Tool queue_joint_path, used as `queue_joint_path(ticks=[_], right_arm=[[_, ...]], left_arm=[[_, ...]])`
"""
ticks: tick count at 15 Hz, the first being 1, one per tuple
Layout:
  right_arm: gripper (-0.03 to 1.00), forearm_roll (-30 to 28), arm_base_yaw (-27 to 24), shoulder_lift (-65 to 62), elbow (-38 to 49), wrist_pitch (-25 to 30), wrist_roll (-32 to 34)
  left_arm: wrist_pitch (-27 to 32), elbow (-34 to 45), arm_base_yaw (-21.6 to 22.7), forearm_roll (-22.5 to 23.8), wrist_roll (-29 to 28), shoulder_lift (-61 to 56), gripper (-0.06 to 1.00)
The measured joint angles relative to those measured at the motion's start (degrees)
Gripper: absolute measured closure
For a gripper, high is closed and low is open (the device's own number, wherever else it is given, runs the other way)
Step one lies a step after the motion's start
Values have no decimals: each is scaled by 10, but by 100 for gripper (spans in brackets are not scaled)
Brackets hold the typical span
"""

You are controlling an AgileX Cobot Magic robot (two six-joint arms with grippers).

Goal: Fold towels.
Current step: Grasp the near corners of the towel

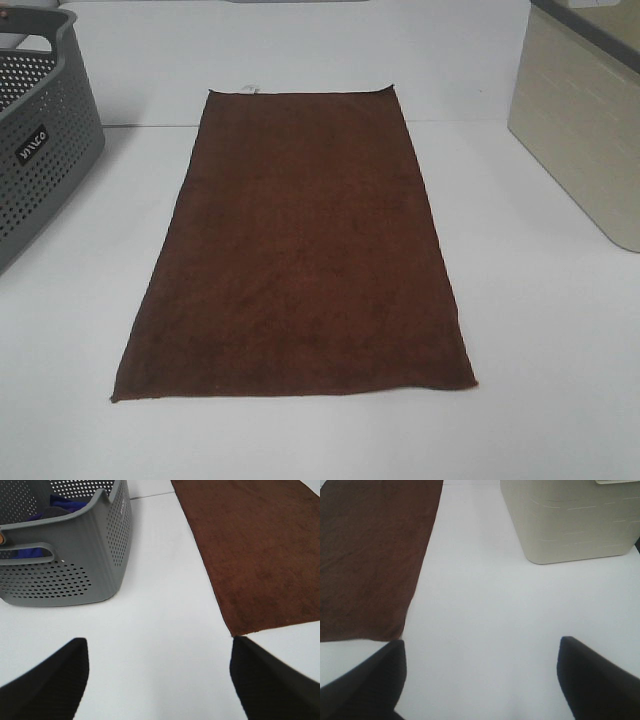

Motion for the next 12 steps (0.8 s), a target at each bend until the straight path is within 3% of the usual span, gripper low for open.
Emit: queue_joint_path(ticks=[12], right_arm=[[19, 0, 0, 0, 0, 0, 0]], left_arm=[[0, 0, 0, 0, 0, 0, 20]])
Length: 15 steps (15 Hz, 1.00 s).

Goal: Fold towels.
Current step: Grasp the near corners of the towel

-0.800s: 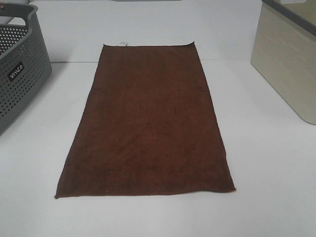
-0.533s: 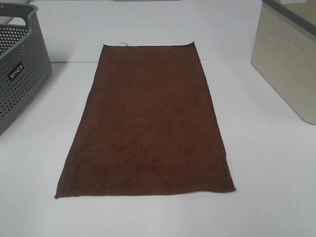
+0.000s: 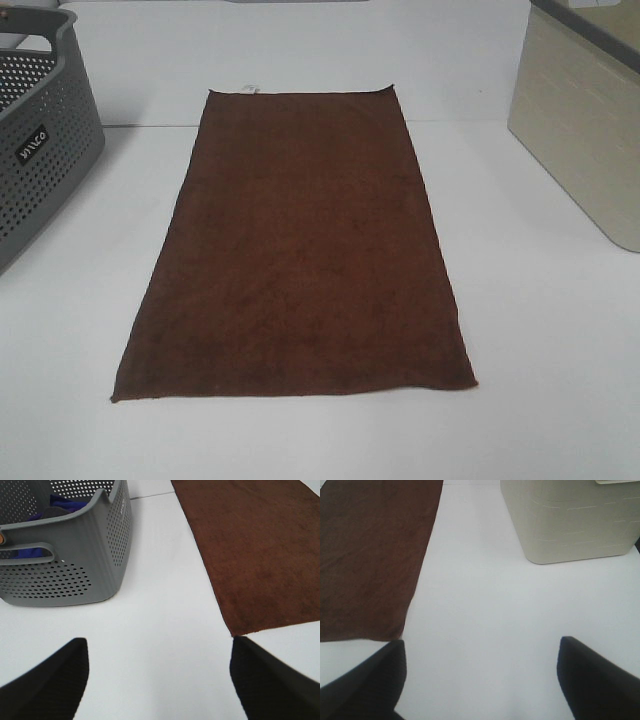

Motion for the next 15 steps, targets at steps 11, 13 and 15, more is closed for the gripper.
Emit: queue_joint_path(ticks=[11, 13, 15], right_arm=[[19, 0, 0, 0, 0, 0, 0], [19, 0, 0, 0, 0, 0, 0], [19, 0, 0, 0, 0, 0, 0]], left_arm=[[0, 0, 0, 0, 0, 0, 20], [0, 0, 0, 0, 0, 0, 20], [0, 0, 0, 0, 0, 0, 20]])
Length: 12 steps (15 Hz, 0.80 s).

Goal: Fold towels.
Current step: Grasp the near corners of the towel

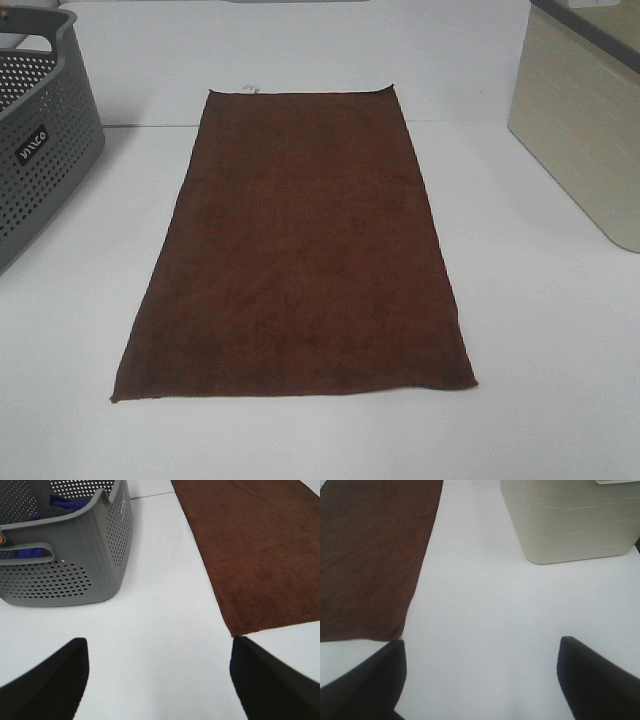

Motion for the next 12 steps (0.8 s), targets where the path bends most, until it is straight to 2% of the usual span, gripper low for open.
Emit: queue_joint_path(ticks=[12], right_arm=[[19, 0, 0, 0, 0, 0, 0]], left_arm=[[0, 0, 0, 0, 0, 0, 20]])
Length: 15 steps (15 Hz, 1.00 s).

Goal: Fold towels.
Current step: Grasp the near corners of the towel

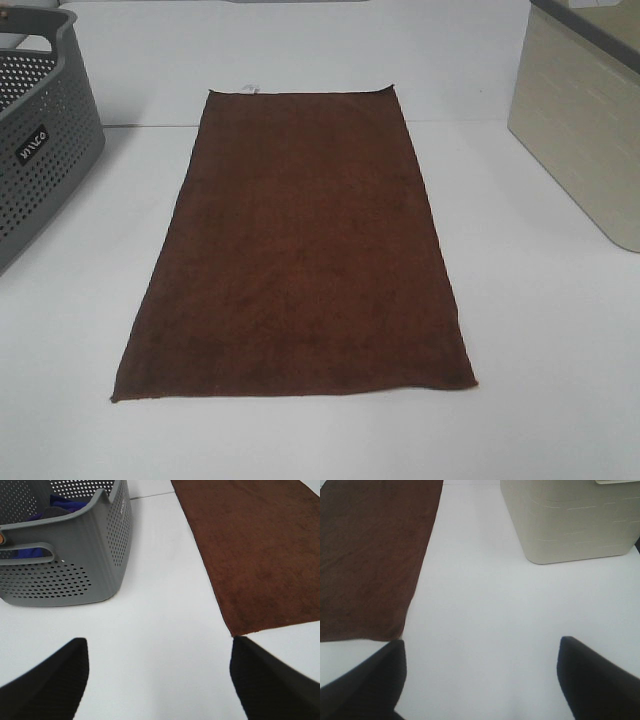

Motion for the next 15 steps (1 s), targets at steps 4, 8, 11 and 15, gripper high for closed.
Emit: queue_joint_path(ticks=[4, 8, 11, 15], right_arm=[[19, 0, 0, 0, 0, 0, 0], [19, 0, 0, 0, 0, 0, 0], [19, 0, 0, 0, 0, 0, 0], [19, 0, 0, 15, -1, -2, 1]], left_arm=[[0, 0, 0, 0, 0, 0, 20], [0, 0, 0, 0, 0, 0, 20], [0, 0, 0, 0, 0, 0, 20], [-66, -11, 0, -1, -11, 17, 20]])
